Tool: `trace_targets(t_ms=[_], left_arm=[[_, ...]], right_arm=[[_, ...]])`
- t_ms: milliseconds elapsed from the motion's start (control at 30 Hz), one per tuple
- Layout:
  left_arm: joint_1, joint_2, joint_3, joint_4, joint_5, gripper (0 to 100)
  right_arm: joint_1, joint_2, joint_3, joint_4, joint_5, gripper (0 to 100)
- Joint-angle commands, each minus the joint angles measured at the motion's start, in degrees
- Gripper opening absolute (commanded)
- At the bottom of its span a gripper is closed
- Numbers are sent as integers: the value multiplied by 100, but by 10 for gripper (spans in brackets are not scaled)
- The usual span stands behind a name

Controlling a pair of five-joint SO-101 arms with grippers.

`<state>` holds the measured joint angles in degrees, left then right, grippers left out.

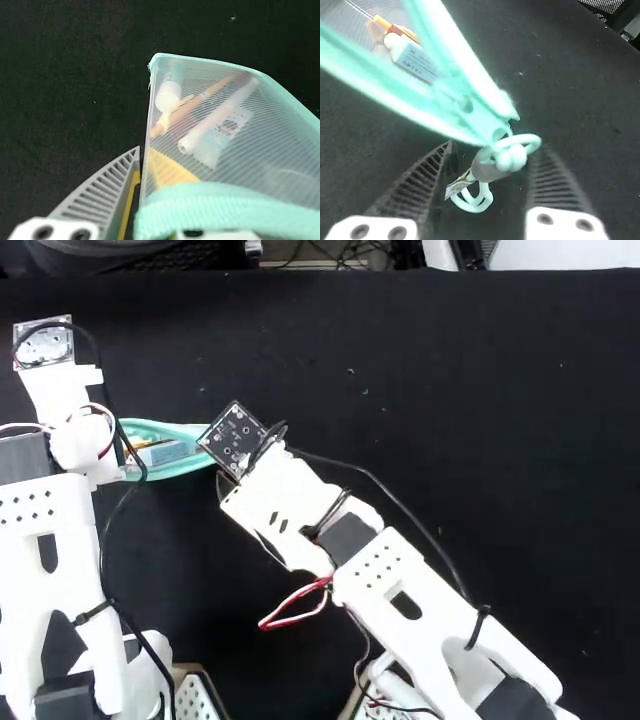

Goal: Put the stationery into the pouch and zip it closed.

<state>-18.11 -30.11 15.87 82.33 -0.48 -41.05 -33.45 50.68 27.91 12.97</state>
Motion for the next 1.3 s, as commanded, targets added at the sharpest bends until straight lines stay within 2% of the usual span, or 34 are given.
trace_targets(t_ms=[0,333,433,700,900,1033,1100,1267], left_arm=[[-40,-26,-13,-114,9,30],[-31,-35,84,-149,0,30],[-31,-88,66,-149,0,30],[-13,-88,-822,378,44,37],[110,-79,-1534,413,44,184],[127,-88,-2026,413,62,191],[127,-97,-2193,457,325,191],[66,-97,-2334,809,800,191]], right_arm=[[-35,-312,-198,-141,-53,10],[448,-2079,154,-132,-35,12],[466,-2193,-101,-97,316,12],[466,-1077,-2018,695,914,12],[466,22,-3644,1565,1266,12],[492,119,-3662,1758,1284,12],[492,48,-3363,1741,1284,12],[492,-136,-2941,1125,1266,12]])
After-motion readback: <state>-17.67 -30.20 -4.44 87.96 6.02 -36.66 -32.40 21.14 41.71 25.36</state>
